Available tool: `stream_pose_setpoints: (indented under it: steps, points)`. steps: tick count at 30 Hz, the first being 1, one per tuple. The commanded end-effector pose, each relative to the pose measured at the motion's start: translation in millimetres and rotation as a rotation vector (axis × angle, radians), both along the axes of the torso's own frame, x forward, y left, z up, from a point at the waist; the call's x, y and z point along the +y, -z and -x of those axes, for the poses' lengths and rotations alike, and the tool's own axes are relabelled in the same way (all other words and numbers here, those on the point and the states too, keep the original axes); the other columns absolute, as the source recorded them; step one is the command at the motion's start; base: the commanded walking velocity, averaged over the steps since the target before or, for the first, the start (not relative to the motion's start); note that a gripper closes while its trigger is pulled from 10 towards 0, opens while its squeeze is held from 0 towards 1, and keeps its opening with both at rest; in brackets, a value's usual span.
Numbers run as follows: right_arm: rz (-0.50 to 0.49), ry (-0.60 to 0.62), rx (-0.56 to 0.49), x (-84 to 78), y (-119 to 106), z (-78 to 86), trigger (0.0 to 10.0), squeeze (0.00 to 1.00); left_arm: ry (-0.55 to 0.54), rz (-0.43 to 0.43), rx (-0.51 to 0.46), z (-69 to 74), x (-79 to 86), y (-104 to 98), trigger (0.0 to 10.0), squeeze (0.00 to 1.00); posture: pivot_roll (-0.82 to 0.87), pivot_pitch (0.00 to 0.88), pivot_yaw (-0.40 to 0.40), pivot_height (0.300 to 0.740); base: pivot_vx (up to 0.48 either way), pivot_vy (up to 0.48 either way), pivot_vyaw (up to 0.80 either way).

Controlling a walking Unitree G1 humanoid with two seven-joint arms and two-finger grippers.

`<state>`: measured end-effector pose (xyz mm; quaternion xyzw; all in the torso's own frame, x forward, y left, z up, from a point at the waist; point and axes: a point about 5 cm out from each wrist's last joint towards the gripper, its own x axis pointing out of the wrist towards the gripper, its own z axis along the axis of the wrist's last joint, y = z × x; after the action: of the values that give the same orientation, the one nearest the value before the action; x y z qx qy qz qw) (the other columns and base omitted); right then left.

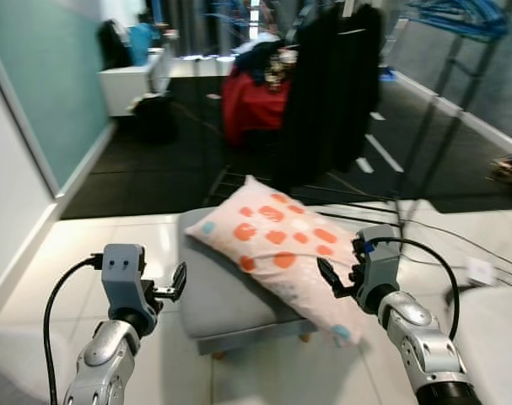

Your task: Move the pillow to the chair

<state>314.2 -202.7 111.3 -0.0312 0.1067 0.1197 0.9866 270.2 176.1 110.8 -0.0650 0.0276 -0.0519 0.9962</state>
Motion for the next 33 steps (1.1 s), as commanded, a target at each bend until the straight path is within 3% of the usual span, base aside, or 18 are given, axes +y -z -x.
stream_pose_setpoints:
  steps: [1,15,24,33]
  points:
    - [0.000,-0.040,-0.022,8.3,-3,-0.3,10.0,0.00,-0.002,0.009,0.000,0.5,0.3,1,10.0,0.00,-0.22,0.027,-0.001,0.697,0.000,0.000,-0.77]
    - [-0.011,-0.102,-0.056,22.8,-12,-4.3,10.0,0.00,-0.008,0.011,-0.016,-3.5,-1.3,-1,10.0,0.00,-0.20,0.022,0.009,0.697,0.000,0.000,-0.77]
    - [-0.007,-0.139,-0.085,28.0,-17,-5.4,10.0,0.00,-0.006,0.022,-0.009,-2.5,-6.7,-1,10.0,0.00,-0.21,0.020,-0.007,0.697,0.000,-0.355,0.00]
    - [-0.002,-0.150,-0.088,28.4,-19,-5.0,10.0,0.00,-0.029,0.011,-0.014,-6.4,-6.8,-1,10.0,0.00,-0.22,0.010,-0.008,0.697,0.000,0.000,0.00]
